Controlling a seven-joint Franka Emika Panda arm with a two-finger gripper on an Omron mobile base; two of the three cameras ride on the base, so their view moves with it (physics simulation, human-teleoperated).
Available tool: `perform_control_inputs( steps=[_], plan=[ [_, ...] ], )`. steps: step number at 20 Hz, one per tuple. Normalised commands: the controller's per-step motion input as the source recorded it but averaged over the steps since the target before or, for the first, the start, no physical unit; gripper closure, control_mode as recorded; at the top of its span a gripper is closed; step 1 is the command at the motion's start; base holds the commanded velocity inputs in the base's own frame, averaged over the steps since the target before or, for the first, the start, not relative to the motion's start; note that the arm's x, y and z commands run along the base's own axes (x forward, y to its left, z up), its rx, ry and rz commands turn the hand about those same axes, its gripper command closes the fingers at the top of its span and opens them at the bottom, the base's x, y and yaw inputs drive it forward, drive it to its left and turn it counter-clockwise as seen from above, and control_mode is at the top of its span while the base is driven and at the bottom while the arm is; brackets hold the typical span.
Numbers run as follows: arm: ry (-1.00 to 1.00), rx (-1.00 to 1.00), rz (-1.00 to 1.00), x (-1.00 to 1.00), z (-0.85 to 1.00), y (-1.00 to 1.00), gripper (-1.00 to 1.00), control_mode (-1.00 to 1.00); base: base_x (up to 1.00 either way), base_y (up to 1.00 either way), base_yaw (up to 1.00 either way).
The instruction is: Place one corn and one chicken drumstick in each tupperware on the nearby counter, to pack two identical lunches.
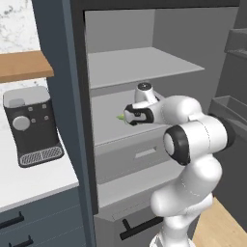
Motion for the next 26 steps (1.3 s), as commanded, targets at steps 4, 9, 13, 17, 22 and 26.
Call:
perform_control_inputs(
  steps=[4,9,13,17,22,26],
  plan=[
    [0.0,0.0,0.0,0.16,0.0,0.0,-1.0,-1.0,0.0,0.0,0.0],
    [0.07,-0.05,0.0,-0.03,-0.55,0.0,1.0,-1.0,0.0,0.0,0.0],
    [0.03,-0.01,0.0,0.0,-0.39,0.0,1.0,-1.0,0.0,0.0,0.0],
    [0.02,-0.05,0.02,-0.31,-0.42,-0.01,1.0,-1.0,0.0,0.0,0.0],
    [0.0,-0.05,0.13,-1.0,-0.65,-0.17,1.0,-1.0,0.0,0.0,0.0],
    [-0.2,0.03,0.09,-1.0,0.23,-0.36,1.0,-1.0,0.0,0.0,0.0]
  ],
)
